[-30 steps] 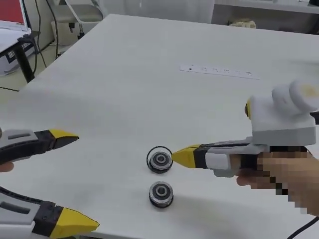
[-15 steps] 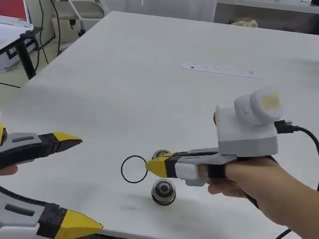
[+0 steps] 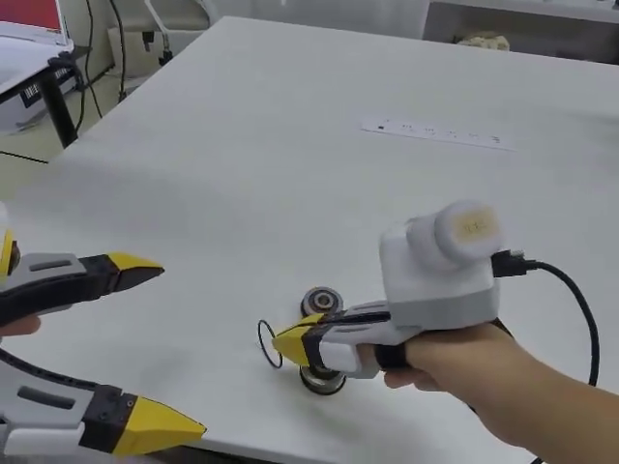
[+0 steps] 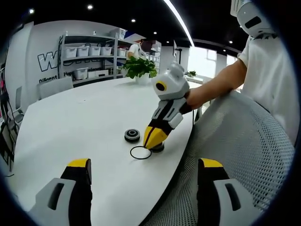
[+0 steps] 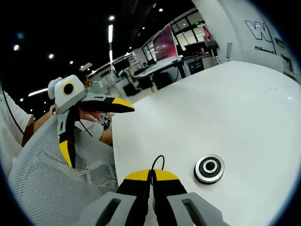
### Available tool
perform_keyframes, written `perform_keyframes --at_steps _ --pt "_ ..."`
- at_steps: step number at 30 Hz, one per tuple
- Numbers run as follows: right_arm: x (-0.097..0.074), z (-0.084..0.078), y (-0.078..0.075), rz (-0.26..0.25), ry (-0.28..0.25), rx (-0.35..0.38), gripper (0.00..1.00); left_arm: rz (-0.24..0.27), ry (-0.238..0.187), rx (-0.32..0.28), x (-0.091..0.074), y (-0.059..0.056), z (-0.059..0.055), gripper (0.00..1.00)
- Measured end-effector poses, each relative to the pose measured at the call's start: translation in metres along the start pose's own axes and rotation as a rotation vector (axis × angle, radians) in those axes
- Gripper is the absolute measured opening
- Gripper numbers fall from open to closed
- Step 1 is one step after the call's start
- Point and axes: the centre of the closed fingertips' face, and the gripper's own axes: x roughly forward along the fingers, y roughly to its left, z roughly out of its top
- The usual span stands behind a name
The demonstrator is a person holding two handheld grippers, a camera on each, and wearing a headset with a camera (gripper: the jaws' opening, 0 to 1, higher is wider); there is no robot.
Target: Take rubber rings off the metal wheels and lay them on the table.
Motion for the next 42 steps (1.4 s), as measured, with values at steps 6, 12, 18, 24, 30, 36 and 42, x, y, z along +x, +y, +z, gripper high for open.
perform_keyframes --at_steps 6,12,18,24,30,36,42 --pt "0.003 -0.001 -0.004 -0.020 0.009 -0.040 0.00 0.003 -0.004 -0.004 0.000 0.000 0.000 0.91" --pt "0.002 -0.002 -0.015 -0.070 0.023 -0.082 0.04 0.006 -0.005 -0.008 0.000 0.001 0.000 0.91" --pt "0.003 -0.004 -0.022 -0.096 0.043 -0.127 0.13 0.007 -0.003 -0.010 -0.001 0.001 0.000 0.91" --pt "-0.001 -0.002 -0.028 -0.127 0.040 -0.153 0.12 0.006 0.001 -0.011 -0.001 0.001 -0.001 0.90" --pt "-0.009 0.003 -0.031 -0.133 0.022 -0.147 0.12 0.004 0.014 -0.004 0.000 0.000 -0.003 0.90" --pt "-0.008 0.003 -0.032 -0.128 0.016 -0.119 0.12 0.005 0.016 -0.002 0.000 0.000 -0.003 0.89" --pt "0.001 -0.003 -0.022 -0.107 0.054 -0.172 0.15 0.006 0.021 0.001 -0.001 0.001 -0.003 0.89"
